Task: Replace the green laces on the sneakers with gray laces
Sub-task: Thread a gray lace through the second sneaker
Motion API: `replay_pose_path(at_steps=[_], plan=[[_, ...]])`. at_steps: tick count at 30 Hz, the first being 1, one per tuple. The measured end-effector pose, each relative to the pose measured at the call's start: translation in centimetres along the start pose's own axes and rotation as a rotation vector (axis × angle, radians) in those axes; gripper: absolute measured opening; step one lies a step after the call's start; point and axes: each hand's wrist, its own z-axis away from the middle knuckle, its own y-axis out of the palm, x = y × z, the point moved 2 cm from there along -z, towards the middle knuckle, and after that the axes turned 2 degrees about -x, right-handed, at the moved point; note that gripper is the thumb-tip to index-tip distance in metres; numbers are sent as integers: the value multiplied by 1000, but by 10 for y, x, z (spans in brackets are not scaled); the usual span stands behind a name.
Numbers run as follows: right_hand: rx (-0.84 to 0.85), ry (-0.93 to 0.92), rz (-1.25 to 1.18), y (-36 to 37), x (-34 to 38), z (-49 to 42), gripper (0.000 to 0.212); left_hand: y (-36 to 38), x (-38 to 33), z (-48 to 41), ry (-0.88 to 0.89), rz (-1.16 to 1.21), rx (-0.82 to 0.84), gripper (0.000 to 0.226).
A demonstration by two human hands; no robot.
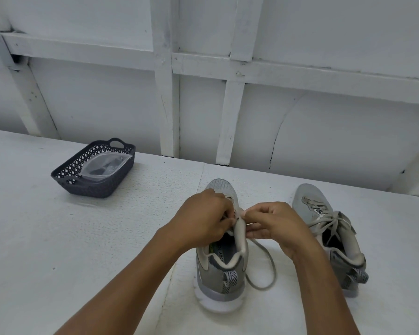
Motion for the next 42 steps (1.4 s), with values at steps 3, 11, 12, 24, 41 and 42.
replay_pose_path(at_steps=[3,11,12,24,41,42], plan=[[-8,-1,1,0,0,0,12,0,0,-1,0,-9,-14,17],[46,-84,105,-2,-1,1,16,2,-7,-2,4,-21,-49,18],[53,-88,110,-4,-2,0,13,1,-6,-3,-18,0,-51,16],[-186,-82,-700,-11,-5,-12,24,-4,22,-4,-97,182,68,49],[-79,-78,-698,-13,-7,-10,41,-1,40,6,-220,325,72,58],[-97,-89,-602,-8,-7,-11,37,-1,40,6,-213,329,61,57]])
